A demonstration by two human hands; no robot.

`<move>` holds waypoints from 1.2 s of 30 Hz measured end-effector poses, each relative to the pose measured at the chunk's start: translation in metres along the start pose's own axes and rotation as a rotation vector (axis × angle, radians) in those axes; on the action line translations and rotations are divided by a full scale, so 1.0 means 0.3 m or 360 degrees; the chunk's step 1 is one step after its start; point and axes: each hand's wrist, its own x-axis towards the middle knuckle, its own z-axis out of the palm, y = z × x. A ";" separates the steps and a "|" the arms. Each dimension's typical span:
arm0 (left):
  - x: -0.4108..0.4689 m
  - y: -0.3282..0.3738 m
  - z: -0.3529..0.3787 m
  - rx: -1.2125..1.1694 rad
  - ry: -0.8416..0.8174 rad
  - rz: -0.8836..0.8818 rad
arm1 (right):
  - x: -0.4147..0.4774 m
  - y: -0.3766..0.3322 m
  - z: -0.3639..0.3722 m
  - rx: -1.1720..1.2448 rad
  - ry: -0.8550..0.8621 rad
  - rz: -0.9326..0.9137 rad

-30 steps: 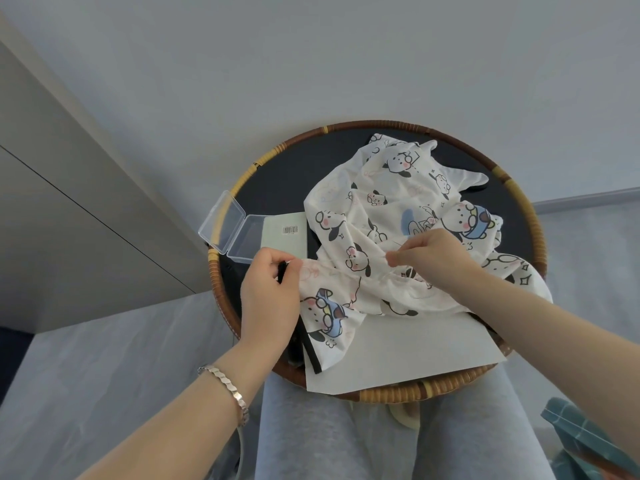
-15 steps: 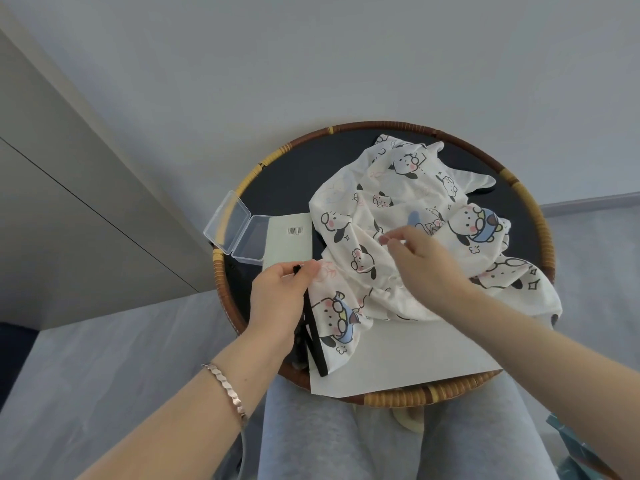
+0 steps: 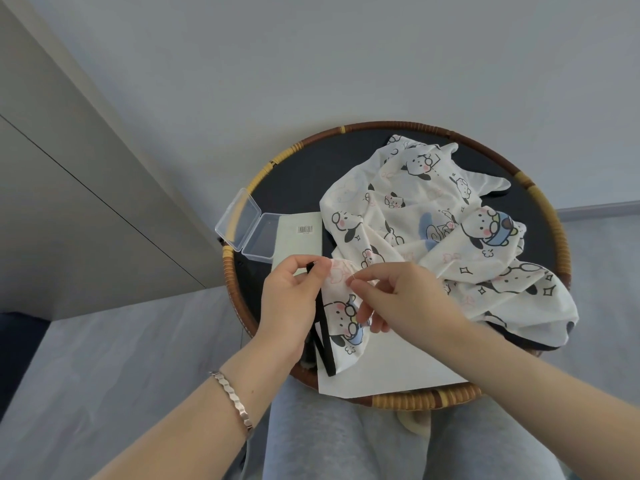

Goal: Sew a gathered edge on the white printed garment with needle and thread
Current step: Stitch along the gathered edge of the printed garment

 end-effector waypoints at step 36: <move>-0.061 0.008 0.012 0.0206 -0.0250 0.0510 | 0.016 -0.045 0.002 0.0482 -0.0065 0.0268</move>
